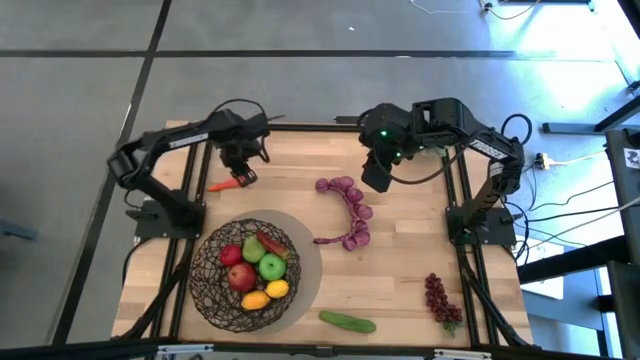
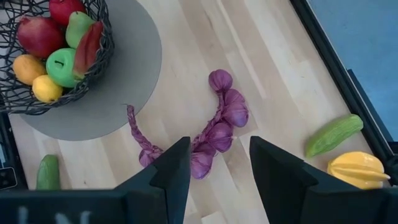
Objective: Build produce basket
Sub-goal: Put the yellow starfruit into the black wire basket
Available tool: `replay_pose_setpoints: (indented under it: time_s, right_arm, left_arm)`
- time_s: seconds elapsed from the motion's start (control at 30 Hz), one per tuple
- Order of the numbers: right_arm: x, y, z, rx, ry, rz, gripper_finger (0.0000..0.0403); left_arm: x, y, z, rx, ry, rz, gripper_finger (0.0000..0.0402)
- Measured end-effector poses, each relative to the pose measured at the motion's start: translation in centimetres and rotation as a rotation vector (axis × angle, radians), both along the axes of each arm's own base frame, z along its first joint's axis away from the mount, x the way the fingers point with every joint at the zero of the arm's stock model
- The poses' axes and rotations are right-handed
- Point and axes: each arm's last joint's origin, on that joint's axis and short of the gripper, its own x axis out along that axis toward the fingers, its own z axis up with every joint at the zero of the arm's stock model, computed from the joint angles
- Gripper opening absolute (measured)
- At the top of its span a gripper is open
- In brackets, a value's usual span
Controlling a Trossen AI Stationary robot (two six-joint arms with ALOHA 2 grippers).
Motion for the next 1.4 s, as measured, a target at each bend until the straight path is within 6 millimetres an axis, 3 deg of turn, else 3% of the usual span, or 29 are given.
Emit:
replay_pose_setpoints:
  time_s: [0.1,0.27,0.43,0.67,0.83,1.07,1.2,1.4]
  right_arm:
    - [0.0,0.0,0.0,-0.001,0.002,0.003,0.0158]
    - [0.0,0.0,0.0,-0.009,0.007,0.019,0.0158]
    - [0.0,0.6,0.0,0.065,-0.002,0.111,0.0158]
    - [-0.4,3.4,-0.2,0.06,0.01,0.159,0.0158]
    - [-2.6,4.9,-2.1,0.056,0.089,0.013,0.0158]
    - [-6.7,8.2,-5.2,0.4,0.199,-0.411,0.0158]
    - [-8.2,10.7,-7.9,0.497,0.352,-0.594,0.0158]
    - [-9.0,12.5,-12.5,0.438,0.533,-0.695,0.0158]
  left_arm:
    - [0.4,0.3,-1.1,-0.043,0.039,-0.015,0.0132]
    - [0.7,0.1,-1.1,-0.087,-0.003,-0.02,0.0132]
    - [0.1,-0.7,0.5,-0.045,-0.057,-0.032,0.0132]
    - [-1.5,-2.4,3.8,0.052,-0.191,0.015,0.0132]
    - [-2.7,-3.8,5.8,0.11,-0.283,0.023,0.0132]
    - [-3.7,-5.0,7.1,0.147,-0.348,0.001,0.0132]
    - [-3.8,-5.5,7.5,0.16,-0.374,-0.021,0.0132]
    - [-3.0,-6.2,8.5,0.213,-0.508,-0.152,0.0132]
